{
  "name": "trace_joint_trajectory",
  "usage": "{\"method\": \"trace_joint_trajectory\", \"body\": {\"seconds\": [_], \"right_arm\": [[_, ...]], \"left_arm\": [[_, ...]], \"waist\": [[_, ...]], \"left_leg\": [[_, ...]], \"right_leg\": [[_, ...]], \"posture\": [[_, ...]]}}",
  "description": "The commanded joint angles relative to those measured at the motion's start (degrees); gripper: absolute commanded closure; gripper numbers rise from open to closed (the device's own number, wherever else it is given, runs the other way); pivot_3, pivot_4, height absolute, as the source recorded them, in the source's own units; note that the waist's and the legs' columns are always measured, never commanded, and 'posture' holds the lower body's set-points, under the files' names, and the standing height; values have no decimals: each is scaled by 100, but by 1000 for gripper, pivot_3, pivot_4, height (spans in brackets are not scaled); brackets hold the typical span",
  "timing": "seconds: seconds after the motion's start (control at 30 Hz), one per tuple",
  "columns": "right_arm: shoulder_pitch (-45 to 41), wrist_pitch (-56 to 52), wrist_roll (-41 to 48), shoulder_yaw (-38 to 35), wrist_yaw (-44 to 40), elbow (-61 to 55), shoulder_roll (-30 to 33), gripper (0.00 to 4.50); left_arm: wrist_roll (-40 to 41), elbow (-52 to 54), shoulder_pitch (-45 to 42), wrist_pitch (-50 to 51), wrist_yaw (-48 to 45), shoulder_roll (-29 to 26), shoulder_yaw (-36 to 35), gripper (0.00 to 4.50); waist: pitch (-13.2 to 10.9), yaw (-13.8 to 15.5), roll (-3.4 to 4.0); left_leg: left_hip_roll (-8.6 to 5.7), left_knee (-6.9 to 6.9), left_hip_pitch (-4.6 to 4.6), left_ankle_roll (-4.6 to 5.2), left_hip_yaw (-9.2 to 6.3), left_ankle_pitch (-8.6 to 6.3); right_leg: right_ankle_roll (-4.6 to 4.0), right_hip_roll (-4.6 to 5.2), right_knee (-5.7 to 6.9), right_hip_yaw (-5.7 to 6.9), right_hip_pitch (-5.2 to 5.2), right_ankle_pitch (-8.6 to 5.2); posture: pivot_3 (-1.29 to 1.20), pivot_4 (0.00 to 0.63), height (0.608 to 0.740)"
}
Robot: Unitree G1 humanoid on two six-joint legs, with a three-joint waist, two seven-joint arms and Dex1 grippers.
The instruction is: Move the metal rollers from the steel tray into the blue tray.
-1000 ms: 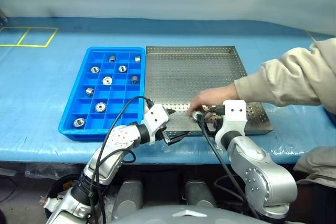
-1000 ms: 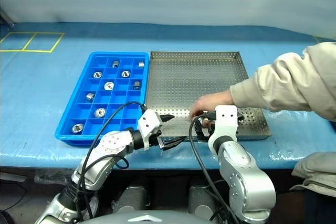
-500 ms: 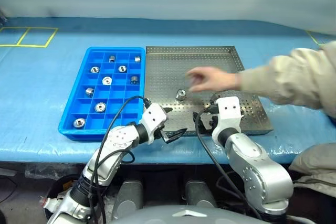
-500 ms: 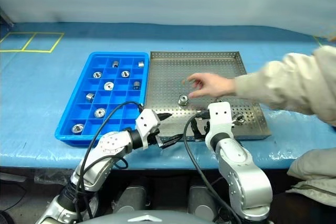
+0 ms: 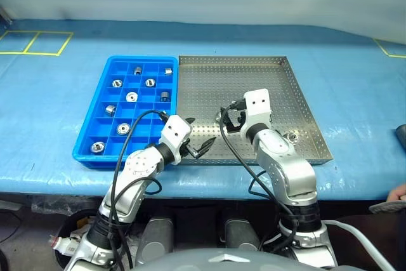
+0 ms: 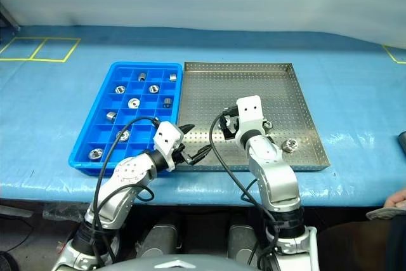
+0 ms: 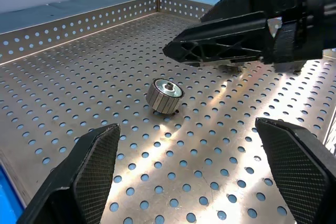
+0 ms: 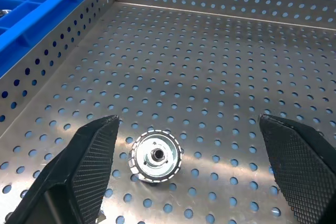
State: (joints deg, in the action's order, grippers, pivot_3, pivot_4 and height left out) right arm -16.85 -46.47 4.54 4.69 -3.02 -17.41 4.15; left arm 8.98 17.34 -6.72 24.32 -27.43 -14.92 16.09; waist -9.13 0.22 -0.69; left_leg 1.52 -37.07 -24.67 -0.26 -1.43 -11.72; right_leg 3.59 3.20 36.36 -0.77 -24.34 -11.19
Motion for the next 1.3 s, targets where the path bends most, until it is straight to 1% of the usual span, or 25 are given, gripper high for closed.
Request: {"method": "trace_joint_trajectory", "body": {"seconds": [0.03, 0.27, 0.47, 0.57, 0.67, 0.77, 0.87, 1.0, 1.17, 1.3], "right_arm": [[-330, 462, 3, -18, -102, 402, -59, 0], [-665, 1093, 4, -106, -160, 1665, -107, 0], [-673, 1435, -18, -135, -193, 2388, -133, 0], [-576, 1667, -56, -72, -259, 2409, -106, 661], [-538, 1794, -103, -30, -255, 2349, -107, 1618], [-517, 1915, -145, 68, -293, 2043, -154, 2576], [-561, 1881, -194, 177, -345, 1825, -168, 2633], [-1016, 1837, -439, 401, -332, 1612, -138, 2633], [-1670, 2424, -717, 565, -214, 1955, -292, 2633], [-2131, 2531, -452, 679, -736, 2604, -562, 2633]], "left_arm": [[-2, 170, 18, -94, 12, 5, -55, 6], [-2, 212, 48, -87, 39, 18, -63, 6], [-16, 235, 84, -91, 84, 40, -55, 6], [-10, 241, 104, -94, 108, 46, -65, 0], [-18, 245, 109, -102, 136, 40, -62, 0], [-26, 280, 147, -110, 196, 37, -92, 0], [-28, 332, 204, -118, 265, 25, -137, 0], [-49, 425, 351, -177, 491, 66, -281, 0], [-123, 559, 521, -181, 870, 204, -462, 0], [-153, 756, 750, -152, 1132, 234, -710, 0]], "waist": [[0, 6, 0], [0, 67, 0], [0, 88, 0], [0, 90, 1], [0, 94, 1], [0, 101, 1], [0, 111, 1], [-2, 138, 3], [-2, 252, 4], [-2, 380, 4]], "left_leg": [[0, 0, 2, 0, 0, 0], [2, 2, 4, 1, -1, 0], [2, 2, 6, 1, 0, 1], [2, 1, 8, 1, 0, 1], [2, 1, 10, 1, -1, 1], [2, 1, 12, 1, 0, 1], [3, 1, 13, 1, -1, 1], [9, 1, 16, 1, -3, 1], [11, 2, 17, 5, -11, 6], [10, 13, 17, 5, -11, 5]], "right_leg": [[0, -1, 1, 0, 1, 0], [-2, -4, 5, -1, 0, 0], [-2, -5, 7, -4, 1, 0], [-2, -5, 11, -5, 1, 0], [-4, -6, 15, -5, 1, -1], [-8, -6, 24, -6, -1, -4], [-14, -6, 37, -6, -7, -8], [-21, -15, 48, -5, -11, -13], [-24, -21, 53, -4, -13, -14], [-26, -22, 48, -3, -13, -15]], "posture": [[149, 150, 740], [149, 150, 740], [180, 150, 740], [187, 150, 740], [187, 150, 740], [213, 150, 740], [226, 150, 740], [269, 150, 740], [329, 150, 740], [390, 150, 740]]}}
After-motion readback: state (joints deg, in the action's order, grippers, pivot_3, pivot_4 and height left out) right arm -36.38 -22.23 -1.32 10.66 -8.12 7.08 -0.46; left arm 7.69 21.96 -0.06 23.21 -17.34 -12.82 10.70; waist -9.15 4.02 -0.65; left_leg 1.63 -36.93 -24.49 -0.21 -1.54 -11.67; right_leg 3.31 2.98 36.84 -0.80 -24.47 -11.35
